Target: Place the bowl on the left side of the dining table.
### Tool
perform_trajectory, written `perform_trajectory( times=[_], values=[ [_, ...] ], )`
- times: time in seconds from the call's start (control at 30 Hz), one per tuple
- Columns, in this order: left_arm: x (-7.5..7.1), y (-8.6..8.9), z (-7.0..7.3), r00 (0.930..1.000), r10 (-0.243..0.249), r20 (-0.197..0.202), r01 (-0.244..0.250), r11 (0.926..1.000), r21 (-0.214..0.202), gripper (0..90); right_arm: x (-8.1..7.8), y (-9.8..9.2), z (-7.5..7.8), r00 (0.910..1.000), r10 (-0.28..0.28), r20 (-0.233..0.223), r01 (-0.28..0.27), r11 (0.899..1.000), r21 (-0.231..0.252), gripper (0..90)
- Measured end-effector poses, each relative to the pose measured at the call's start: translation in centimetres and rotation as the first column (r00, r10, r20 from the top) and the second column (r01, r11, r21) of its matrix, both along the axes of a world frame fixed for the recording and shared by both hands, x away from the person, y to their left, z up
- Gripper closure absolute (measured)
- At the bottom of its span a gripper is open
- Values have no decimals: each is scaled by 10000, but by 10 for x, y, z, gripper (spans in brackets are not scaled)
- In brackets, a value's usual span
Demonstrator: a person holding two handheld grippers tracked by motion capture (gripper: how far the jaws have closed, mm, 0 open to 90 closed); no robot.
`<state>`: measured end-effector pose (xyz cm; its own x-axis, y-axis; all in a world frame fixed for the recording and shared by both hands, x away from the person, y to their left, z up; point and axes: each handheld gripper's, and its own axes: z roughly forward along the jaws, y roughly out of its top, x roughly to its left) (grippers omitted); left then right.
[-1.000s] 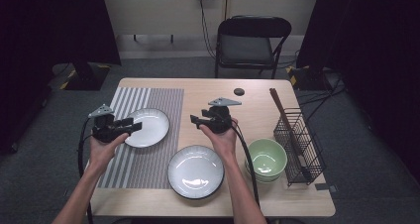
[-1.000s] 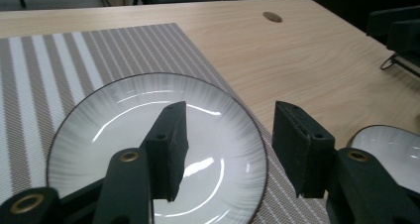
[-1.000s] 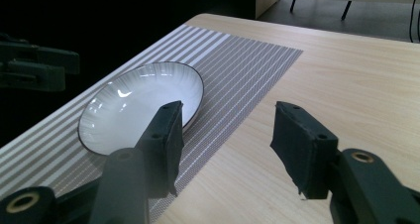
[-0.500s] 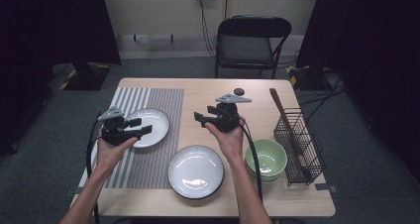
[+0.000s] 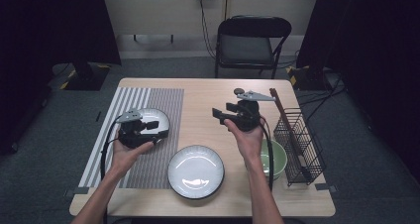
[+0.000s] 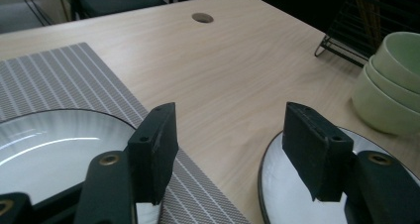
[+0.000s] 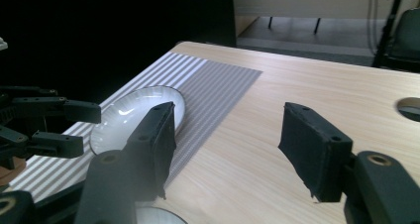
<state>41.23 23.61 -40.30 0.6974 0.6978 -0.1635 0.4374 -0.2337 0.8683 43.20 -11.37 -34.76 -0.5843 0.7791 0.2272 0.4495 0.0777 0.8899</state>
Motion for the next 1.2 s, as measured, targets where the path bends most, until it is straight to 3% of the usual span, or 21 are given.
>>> perform_trajectory(
  times=[0.23, 0.47, 0.63, 0.8, 0.93, 1.07, 1.2],
  values=[
    [0, -21, -3, 9980, -621, -69, 621, 9981, 1, 398, -12, -30, 5, 9986, -500, 145, 502, 9986, -189, 377],
    [0, -44, -8, 9932, -1115, -324, 1113, 9938, -75, 402, -21, -49, 4, 9970, -682, 363, 696, 9967, -409, 374],
    [-3, -62, -7, 9894, -1428, -246, 1429, 9897, 15, 405, -27, -61, 1, 9959, -858, 302, 871, 9953, -422, 330],
    [-7, -80, -4, 9816, -1903, -177, 1902, 9817, -88, 402, -33, -74, 2, 9946, -1021, 165, 1029, 9934, -508, 288],
    [-8, -97, -3, 9761, -2167, -138, 2163, 9760, -262, 403, -41, -89, 3, 9926, -1185, 275, 1193, 9925, -285, 260],
    [-10, -114, -2, 9696, -2446, -105, 2444, 9695, -155, 402, -47, -101, 4, 9883, -1518, 158, 1522, 9880, -260, 262],
    [-12, -127, 1, 9683, -2496, -55, 2496, 9683, -73, 368, -49, -111, 10, 9794, -1846, 819, 1852, 9827, -5, 288]
  ],
)
